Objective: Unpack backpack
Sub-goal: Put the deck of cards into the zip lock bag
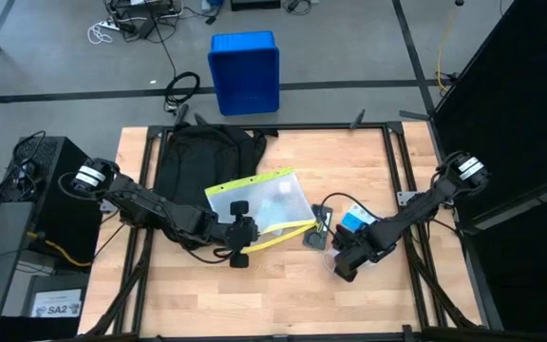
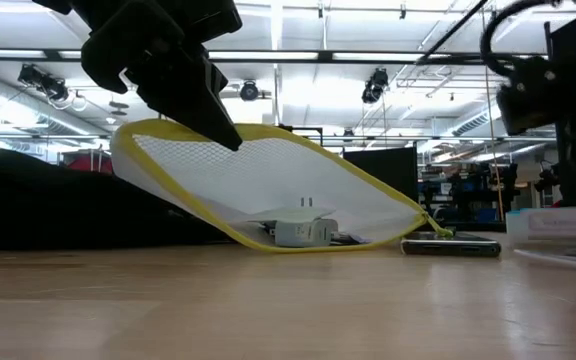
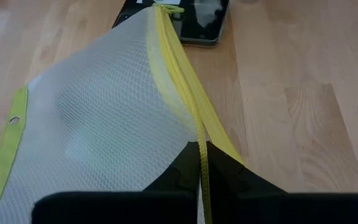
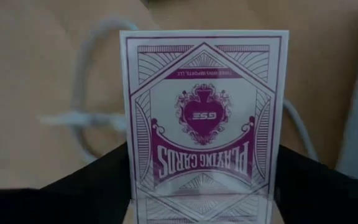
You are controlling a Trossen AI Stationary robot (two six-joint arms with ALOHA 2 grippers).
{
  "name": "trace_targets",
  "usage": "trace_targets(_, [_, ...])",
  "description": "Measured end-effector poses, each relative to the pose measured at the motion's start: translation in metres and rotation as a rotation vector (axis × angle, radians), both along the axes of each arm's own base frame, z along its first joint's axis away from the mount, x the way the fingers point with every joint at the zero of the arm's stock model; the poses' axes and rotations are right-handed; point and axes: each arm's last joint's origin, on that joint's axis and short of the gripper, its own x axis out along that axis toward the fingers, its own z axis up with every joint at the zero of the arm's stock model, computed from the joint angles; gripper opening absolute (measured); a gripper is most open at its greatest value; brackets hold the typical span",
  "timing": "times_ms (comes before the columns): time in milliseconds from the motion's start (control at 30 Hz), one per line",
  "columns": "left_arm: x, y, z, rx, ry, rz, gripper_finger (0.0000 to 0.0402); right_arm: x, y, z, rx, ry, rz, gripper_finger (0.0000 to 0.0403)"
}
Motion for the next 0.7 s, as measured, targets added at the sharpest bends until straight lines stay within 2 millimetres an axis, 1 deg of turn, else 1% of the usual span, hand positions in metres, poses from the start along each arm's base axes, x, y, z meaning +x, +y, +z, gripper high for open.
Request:
trace_targets(200, [0.000,0.000,0.000,0.000,0.001,0.000,0.0000,0.002,0.002,0.005,0.005,-0.007,0.005,0.0274])
trace_targets(267, [0.000,0.000,0.000,0.000,0.001,0.000,0.0000,0.003,0.002,0.008,-0.003,-0.005,0.004,0.0274])
trace_targets(367, [0.000,0.000,0.000,0.000,0.001,0.000,0.0000,0.009,0.005,0.016,-0.013,-0.051,0.016,0.0274])
trace_targets(467, [0.000,0.000,0.000,0.000,0.000,0.000,0.0000,0.018,0.008,0.024,-0.013,-0.146,0.042,0.0274])
trace_targets(567, [0.000,0.000,0.000,0.000,-0.001,0.000,0.0000,0.033,0.007,0.029,0.003,-0.279,0.065,0.0274])
trace_targets(700, [0.000,0.000,0.000,-0.001,-0.003,0.000,0.0000,0.054,-0.002,0.033,0.005,-0.407,0.091,0.0274])
